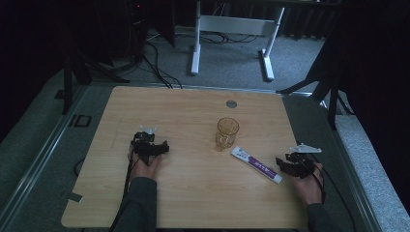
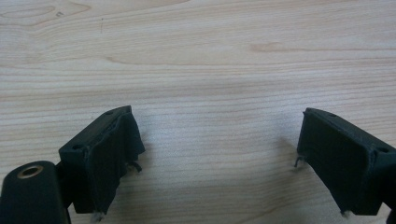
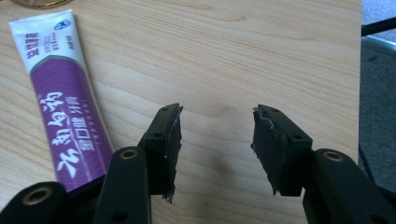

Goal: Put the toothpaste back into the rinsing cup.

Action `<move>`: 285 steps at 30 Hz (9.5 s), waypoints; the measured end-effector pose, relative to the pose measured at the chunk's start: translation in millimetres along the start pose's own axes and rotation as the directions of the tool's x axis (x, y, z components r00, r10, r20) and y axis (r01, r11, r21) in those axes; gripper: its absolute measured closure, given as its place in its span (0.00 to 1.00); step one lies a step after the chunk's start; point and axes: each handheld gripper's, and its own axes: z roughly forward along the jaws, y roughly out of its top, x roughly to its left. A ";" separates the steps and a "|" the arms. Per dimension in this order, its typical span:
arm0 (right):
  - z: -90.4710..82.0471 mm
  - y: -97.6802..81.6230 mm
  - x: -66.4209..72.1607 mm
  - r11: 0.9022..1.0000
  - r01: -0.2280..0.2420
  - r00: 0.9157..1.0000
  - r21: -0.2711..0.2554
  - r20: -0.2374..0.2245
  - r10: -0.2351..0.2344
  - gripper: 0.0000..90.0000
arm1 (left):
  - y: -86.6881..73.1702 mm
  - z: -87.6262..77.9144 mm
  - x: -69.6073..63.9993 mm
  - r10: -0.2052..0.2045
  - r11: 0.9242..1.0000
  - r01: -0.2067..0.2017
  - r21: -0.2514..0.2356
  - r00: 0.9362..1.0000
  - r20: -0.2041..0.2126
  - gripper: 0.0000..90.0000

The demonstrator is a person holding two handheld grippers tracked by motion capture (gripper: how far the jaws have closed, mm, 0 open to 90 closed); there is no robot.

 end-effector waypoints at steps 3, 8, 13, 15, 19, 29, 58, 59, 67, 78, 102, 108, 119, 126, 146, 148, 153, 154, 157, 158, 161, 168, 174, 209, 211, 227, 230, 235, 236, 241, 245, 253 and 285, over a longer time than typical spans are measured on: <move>-0.9 4.0 3.3 0.999 0.035 0.999 0.012 0.006 -0.035 0.56 | -0.1 -0.1 0.0 0.000 1.000 0.000 0.000 1.000 -0.001 0.13; 2.0 10.0 6.0 0.995 0.073 0.997 0.062 0.009 -0.074 0.57 | -0.5 -0.4 0.2 -0.001 1.000 0.001 -0.001 1.000 -0.002 0.13; 1.8 16.9 9.9 0.994 0.080 0.997 0.072 -0.006 -0.080 0.57 | -0.5 -0.4 0.2 -0.001 1.000 0.001 -0.001 1.000 -0.002 0.13; 3.0 19.8 12.6 0.993 0.080 0.997 0.086 -0.011 -0.080 0.57 | -0.6 -0.4 0.2 -0.001 1.000 0.001 -0.002 1.000 -0.002 0.13; 3.7 25.3 18.9 0.990 0.091 0.996 0.107 -0.016 -0.090 0.58 | -0.8 -0.8 0.3 0.000 1.000 0.000 -0.001 1.000 -0.002 0.13; 1.7 36.3 28.8 0.977 0.150 0.988 0.152 -0.043 -0.145 0.61 | -0.8 -0.7 0.3 0.000 1.000 0.000 -0.001 1.000 -0.002 0.13; 0.9 52.6 48.3 0.940 0.260 0.962 0.223 -0.150 -0.230 0.67 | -0.8 -0.7 0.3 0.000 1.000 0.000 -0.001 1.000 -0.002 0.13; 0.8 53.3 49.2 0.937 0.264 0.960 0.227 -0.153 -0.233 0.68 | -0.8 -0.7 0.3 0.000 1.000 0.000 -0.001 1.000 -0.002 0.13; 1.5 57.6 54.4 0.921 0.299 0.950 0.251 -0.174 -0.261 0.70 | -0.8 -0.7 0.3 0.000 1.000 0.000 -0.001 1.000 -0.002 0.13; 2.4 61.6 58.3 0.900 0.332 0.937 0.282 -0.211 -0.280 0.73 | -0.8 -0.7 0.3 -0.001 1.000 0.001 -0.001 1.000 -0.002 0.13; 14.2 75.6 63.3 0.838 0.399 0.910 0.372 -0.270 -0.314 0.75 | -0.8 -0.7 0.3 0.000 1.000 0.000 -0.001 1.000 -0.002 0.13; 16.9 79.4 63.7 0.822 0.411 0.906 0.395 -0.279 -0.319 0.75 | -0.8 -0.7 0.3 -0.001 1.000 0.001 -0.002 1.000 -0.002 0.13; 22.9 84.1 67.0 0.785 0.434 0.897 0.441 -0.291 -0.333 0.72 | -0.8 -0.7 0.3 0.000 1.000 0.000 -0.001 1.000 -0.002 0.13; 27.4 87.6 71.7 0.760 0.456 0.888 0.463 -0.302 -0.348 0.69 | -0.8 -0.7 0.3 0.000 1.000 0.000 -0.001 1.000 -0.002 0.13; 41.1 86.6 75.3 0.720 0.471 0.880 0.510 -0.327 -0.345 0.65 | -0.8 -0.7 0.3 0.000 1.000 0.000 -0.001 1.000 -0.002 0.13; 42.1 86.4 75.5 0.713 0.479 0.876 0.513 -0.330 -0.351 0.65 | -0.8 -0.7 0.3 0.000 1.000 0.000 -0.001 1.000 -0.002 0.13; 45.8 85.5 78.0 0.698 0.489 0.871 0.523 -0.335 -0.359 0.65 | -0.8 -0.7 0.3 0.000 1.000 0.000 -0.001 1.000 -0.002 0.13; 46.8 85.4 78.6 0.696 0.489 0.871 0.526 -0.336 -0.358 0.65 | -0.8 -0.7 0.3 0.000 1.000 0.000 -0.001 1.000 -0.002 0.13; 50.5 85.0 79.9 0.689 0.493 0.869 0.531 -0.340 -0.359 0.65 | -0.8 -0.7 0.3 -0.001 1.000 0.001 -0.001 1.000 -0.002 0.13; 51.2 85.0 80.1 0.688 0.493 0.869 0.533 -0.341 -0.358 0.65 | -0.8 -0.7 0.3 -0.001 1.000 0.001 -0.001 1.000 -0.002 0.13; 53.3 84.8 81.1 0.683 0.498 0.866 0.535 -0.345 -0.361 0.65 | -0.8 -0.7 0.3 0.000 1.000 0.000 -0.001 1.000 -0.002 0.13; 57.6 83.9 82.9 0.675 0.501 0.865 0.541 -0.346 -0.365 0.66 | -0.8 -0.7 0.3 0.000 1.000 0.000 -0.001 1.000 -0.002 0.13; 59.6 84.0 85.2 0.663 0.503 0.864 0.555 -0.340 -0.371 0.66 | -0.7 -0.7 0.4 0.001 1.000 -0.001 0.000 1.000 -0.002 0.13; 53.1 82.0 74.2 0.678 0.519 0.853 0.520 -0.359 -0.378 0.79 | -0.6 -0.5 0.5 0.001 1.000 -0.001 -0.001 1.000 -0.001 0.13; 51.8 81.4 72.6 0.678 0.518 0.854 0.522 -0.358 -0.377 0.79 | -0.6 -0.5 0.5 0.001 1.000 -0.001 -0.001 1.000 -0.001 0.13; 38.2 89.0 59.6 0.727 0.473 0.879 0.497 -0.326 -0.349 0.79 | -0.5 -0.4 0.5 0.001 1.000 -0.001 -0.001 1.000 0.000 0.13; 36.6 90.8 57.9 0.743 0.459 0.885 0.487 -0.318 -0.339 0.79 | -0.5 -0.4 0.5 0.001 1.000 -0.001 -0.001 1.000 0.000 0.13; 34.3 95.1 55.1 0.758 0.445 0.892 0.477 -0.309 -0.329 0.79 | -0.5 -0.4 0.5 0.001 1.000 -0.001 -0.001 1.000 0.000 0.13; 33.4 96.1 54.5 0.764 0.438 0.895 0.474 -0.307 -0.324 0.79 | -0.5 -0.4 0.5 0.001 1.000 -0.001 -0.001 1.000 0.000 0.13; 28.5 101.9 47.9 0.796 0.405 0.909 0.450 -0.289 -0.299 0.79 | -0.5 -0.4 0.5 0.001 1.000 -0.001 -0.001 1.000 0.000 0.13; 24.8 105.4 43.6 0.814 0.384 0.918 0.436 -0.273 -0.287 0.79 | -0.5 -0.4 0.5 0.001 1.000 -0.001 -0.001 1.000 0.000 0.13; 19.7 110.2 36.5 0.845 0.351 0.931 0.404 -0.246 -0.270 0.79 | -0.4 -0.3 0.5 0.001 1.000 -0.001 -0.001 1.000 0.000 0.13; -2.2 131.8 29.2 0.953 0.237 0.957 0.190 -0.215 -0.195 0.79 | -0.3 -0.2 0.6 0.002 1.000 -0.002 -0.002 1.000 0.000 0.13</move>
